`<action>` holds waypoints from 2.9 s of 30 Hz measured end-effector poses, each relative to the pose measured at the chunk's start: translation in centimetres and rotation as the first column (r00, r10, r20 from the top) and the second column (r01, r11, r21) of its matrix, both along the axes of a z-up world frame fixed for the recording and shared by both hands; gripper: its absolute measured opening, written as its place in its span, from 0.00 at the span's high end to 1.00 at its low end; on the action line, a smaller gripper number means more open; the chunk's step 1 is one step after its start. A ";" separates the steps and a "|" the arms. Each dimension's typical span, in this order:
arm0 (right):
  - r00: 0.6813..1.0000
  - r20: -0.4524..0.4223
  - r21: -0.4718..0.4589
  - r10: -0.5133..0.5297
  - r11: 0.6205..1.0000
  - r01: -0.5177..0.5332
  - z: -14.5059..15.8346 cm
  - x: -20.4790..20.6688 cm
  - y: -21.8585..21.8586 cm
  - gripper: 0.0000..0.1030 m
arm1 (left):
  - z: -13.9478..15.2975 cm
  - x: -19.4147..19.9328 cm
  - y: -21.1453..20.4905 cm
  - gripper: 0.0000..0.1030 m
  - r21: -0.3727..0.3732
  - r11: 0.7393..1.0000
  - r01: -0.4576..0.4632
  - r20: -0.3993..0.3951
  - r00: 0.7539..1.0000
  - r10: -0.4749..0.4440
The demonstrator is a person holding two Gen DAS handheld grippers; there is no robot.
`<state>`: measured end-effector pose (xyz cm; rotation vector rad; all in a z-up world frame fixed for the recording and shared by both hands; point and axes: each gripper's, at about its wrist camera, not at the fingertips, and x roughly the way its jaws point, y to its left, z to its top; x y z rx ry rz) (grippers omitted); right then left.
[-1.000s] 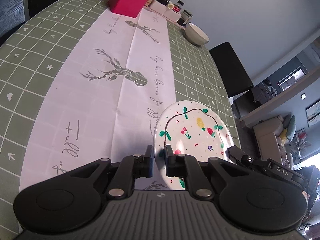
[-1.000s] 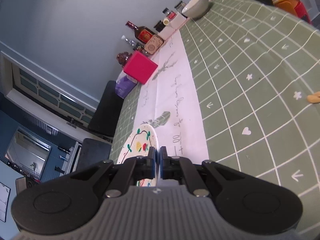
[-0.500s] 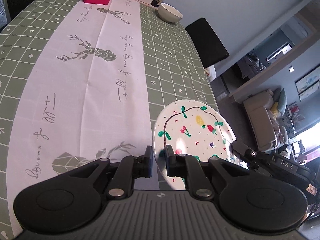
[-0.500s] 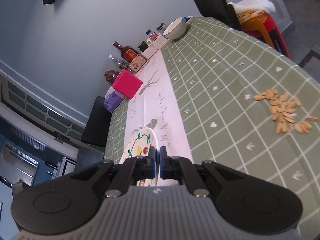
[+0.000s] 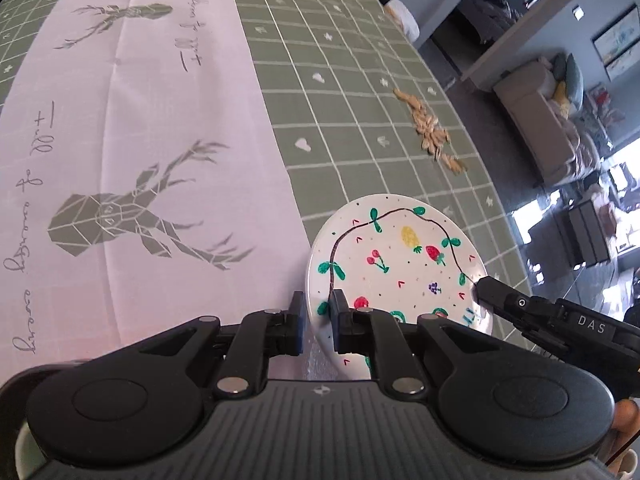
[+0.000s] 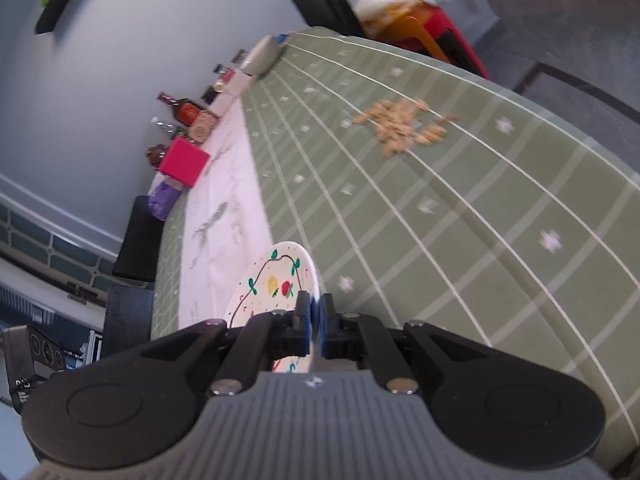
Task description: Organize plates and bowls
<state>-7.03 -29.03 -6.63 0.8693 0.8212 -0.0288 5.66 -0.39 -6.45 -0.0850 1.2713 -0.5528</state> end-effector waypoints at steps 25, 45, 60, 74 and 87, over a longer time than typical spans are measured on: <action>0.995 -0.042 -0.200 0.088 0.975 -0.094 -1.0 -4.7 2.3 0.94 | -0.6 -4.9 -3.0 0.76 0.179 0.972 0.154 0.129 0.975 -0.179; 0.993 -0.039 -0.462 0.113 0.879 -0.119 0.2 -5.6 5.0 0.78 | 0.4 -7.3 -4.0 0.62 0.252 0.944 0.211 0.251 0.928 -0.275; 0.988 0.079 -0.407 0.135 0.909 -0.092 3.1 -6.1 4.9 0.63 | 7.6 -10.4 -1.5 0.57 0.228 0.972 0.054 0.488 0.858 -0.162; 0.936 0.223 -0.390 0.273 0.905 -0.171 8.3 -4.7 11.1 0.39 | 12.3 -13.6 6.3 0.53 0.088 0.974 -0.208 0.632 0.768 0.106; 0.894 0.067 -0.265 0.443 0.872 -0.412 3.7 -0.8 19.2 0.26 | 7.6 -13.2 14.4 0.39 0.022 0.972 -0.232 0.455 0.869 0.197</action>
